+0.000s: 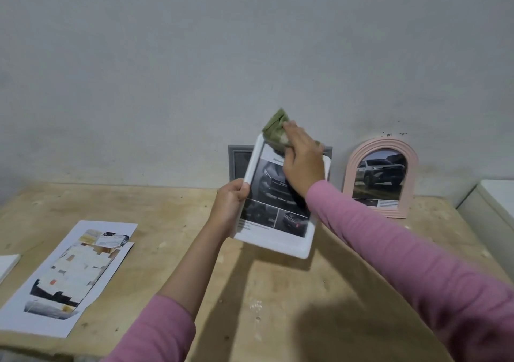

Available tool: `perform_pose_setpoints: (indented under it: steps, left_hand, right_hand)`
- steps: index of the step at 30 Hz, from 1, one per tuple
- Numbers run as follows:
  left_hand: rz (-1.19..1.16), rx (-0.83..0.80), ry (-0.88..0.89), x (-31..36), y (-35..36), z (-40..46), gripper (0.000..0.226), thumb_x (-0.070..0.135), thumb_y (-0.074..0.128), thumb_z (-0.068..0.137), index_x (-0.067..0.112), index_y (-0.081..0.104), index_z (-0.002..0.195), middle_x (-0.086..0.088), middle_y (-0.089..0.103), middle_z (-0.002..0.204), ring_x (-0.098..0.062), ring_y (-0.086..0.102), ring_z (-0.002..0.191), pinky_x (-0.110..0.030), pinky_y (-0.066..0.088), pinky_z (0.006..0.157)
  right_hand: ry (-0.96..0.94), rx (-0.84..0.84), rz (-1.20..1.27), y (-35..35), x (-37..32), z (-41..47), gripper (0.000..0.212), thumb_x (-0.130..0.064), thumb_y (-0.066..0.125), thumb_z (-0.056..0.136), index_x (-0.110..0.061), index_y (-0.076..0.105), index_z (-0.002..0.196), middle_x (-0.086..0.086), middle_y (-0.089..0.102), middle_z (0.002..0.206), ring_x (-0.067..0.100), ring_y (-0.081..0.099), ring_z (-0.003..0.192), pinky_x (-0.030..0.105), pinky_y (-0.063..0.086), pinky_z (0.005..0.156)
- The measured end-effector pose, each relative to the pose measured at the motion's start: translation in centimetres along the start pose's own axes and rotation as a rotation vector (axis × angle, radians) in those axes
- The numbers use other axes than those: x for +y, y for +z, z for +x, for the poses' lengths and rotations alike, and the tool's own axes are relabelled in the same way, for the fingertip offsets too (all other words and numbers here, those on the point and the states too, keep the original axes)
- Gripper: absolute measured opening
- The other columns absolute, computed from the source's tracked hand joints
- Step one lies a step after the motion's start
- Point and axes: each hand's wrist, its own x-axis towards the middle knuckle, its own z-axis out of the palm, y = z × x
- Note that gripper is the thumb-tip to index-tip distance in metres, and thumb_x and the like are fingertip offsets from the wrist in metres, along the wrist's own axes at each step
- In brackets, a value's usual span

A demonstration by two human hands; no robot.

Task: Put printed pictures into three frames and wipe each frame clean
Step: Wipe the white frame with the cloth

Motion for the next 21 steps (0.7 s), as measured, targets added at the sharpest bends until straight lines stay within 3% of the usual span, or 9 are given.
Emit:
perform_pose_setpoints:
  steps: [3, 5, 7, 10, 12, 14, 16, 18, 21]
  left_hand:
    - [-0.033, -0.041, 0.004, 0.5, 1.0, -0.2, 0.034, 0.003, 0.041, 0.097, 0.009, 0.042, 0.063, -0.003, 0.039, 0.052, -0.018, 0.042, 0.044, -0.018, 0.031, 0.039]
    - [-0.019, -0.044, 0.001, 0.7, 0.9, -0.1, 0.034, 0.001, 0.042, 0.096, 0.009, 0.042, 0.064, 0.001, 0.042, 0.048, -0.014, 0.042, 0.039, -0.015, 0.031, 0.037]
    - [-0.017, -0.042, 0.01, 0.6, 0.4, 0.0, 0.03, 0.004, 0.043, 0.097, 0.008, 0.044, 0.067, -0.001, 0.047, 0.054, -0.017, 0.045, 0.047, -0.018, 0.037, 0.041]
    - [-0.18, -0.047, -0.008, -0.1, -0.2, 0.3, 0.015, 0.013, 0.043, 0.1, 0.004, 0.054, 0.096, -0.016, 0.062, 0.086, -0.027, 0.061, 0.075, -0.035, 0.055, 0.066]
    - [-0.29, -0.065, 0.011, -0.6, -0.1, 0.3, 0.029, 0.02, 0.044, 0.099, 0.003, 0.052, 0.12, -0.018, 0.065, 0.111, -0.031, 0.065, 0.097, -0.044, 0.054, 0.088]
    - [-0.367, -0.103, 0.002, -0.8, 0.0, 0.0, 0.056, 0.039, 0.048, 0.091, 0.004, 0.046, 0.134, -0.02, 0.06, 0.127, -0.032, 0.06, 0.115, -0.05, 0.046, 0.101]
    - [-0.5, -0.141, -0.078, -0.6, -0.1, -0.3, 0.08, 0.064, 0.047, 0.077, 0.007, 0.049, 0.133, -0.018, 0.06, 0.129, -0.03, 0.059, 0.119, -0.048, 0.045, 0.101]
    - [-0.699, -0.113, -0.141, -0.7, -0.8, -0.1, 0.093, 0.079, 0.034, 0.07, 0.006, 0.056, 0.123, -0.018, 0.065, 0.119, -0.031, 0.062, 0.113, -0.047, 0.05, 0.096]
    - [-0.801, -0.039, -0.199, -1.2, -1.9, 0.3, 0.088, 0.08, 0.029, 0.079, 0.007, 0.07, 0.105, -0.017, 0.071, 0.102, -0.032, 0.07, 0.094, -0.047, 0.058, 0.078]
  right_hand:
    - [-0.034, -0.177, -0.046, 1.5, -0.2, -0.6, 0.073, 0.008, 0.049, 0.084, -0.025, 0.03, 0.146, -0.002, 0.017, 0.158, 0.023, 0.007, 0.147, 0.06, -0.004, 0.114]
    - [-0.1, -0.228, -0.027, 1.7, -0.4, -1.2, 0.083, 0.018, 0.045, 0.077, -0.024, 0.03, 0.146, -0.002, 0.014, 0.158, 0.022, 0.003, 0.147, 0.058, -0.002, 0.116]
    - [-0.169, -0.296, 0.004, 1.7, -0.7, -2.1, 0.085, 0.022, 0.042, 0.073, -0.023, 0.035, 0.144, -0.002, 0.017, 0.157, 0.02, 0.006, 0.147, 0.053, -0.001, 0.115]
    - [-0.241, -0.387, 0.093, 1.9, -1.2, -3.6, 0.075, 0.021, 0.04, 0.076, -0.021, 0.046, 0.138, -0.005, 0.028, 0.154, 0.016, 0.016, 0.145, 0.049, -0.001, 0.117]
    - [-0.226, -0.413, 0.17, 2.2, -1.6, -4.3, 0.07, 0.019, 0.04, 0.079, -0.021, 0.049, 0.136, -0.006, 0.033, 0.151, 0.014, 0.023, 0.143, 0.048, 0.001, 0.119]
    - [-0.175, -0.425, 0.237, 2.6, -1.8, -4.9, 0.066, 0.016, 0.038, 0.081, -0.021, 0.052, 0.134, -0.006, 0.039, 0.149, 0.013, 0.03, 0.14, 0.049, 0.007, 0.119]
    - [-0.172, -0.449, 0.28, 2.7, -1.7, -5.3, 0.066, 0.016, 0.036, 0.077, -0.019, 0.056, 0.13, -0.005, 0.044, 0.146, 0.013, 0.036, 0.137, 0.054, 0.014, 0.116]
    - [-0.201, -0.506, 0.29, 2.9, -1.5, -5.9, 0.066, 0.016, 0.035, 0.074, -0.016, 0.06, 0.125, -0.002, 0.047, 0.143, 0.015, 0.039, 0.136, 0.056, 0.018, 0.115]
    - [-0.251, -0.631, 0.228, 2.9, -1.4, -6.7, 0.06, 0.013, 0.038, 0.073, -0.015, 0.065, 0.119, -0.002, 0.051, 0.14, 0.017, 0.044, 0.132, 0.052, 0.018, 0.115]
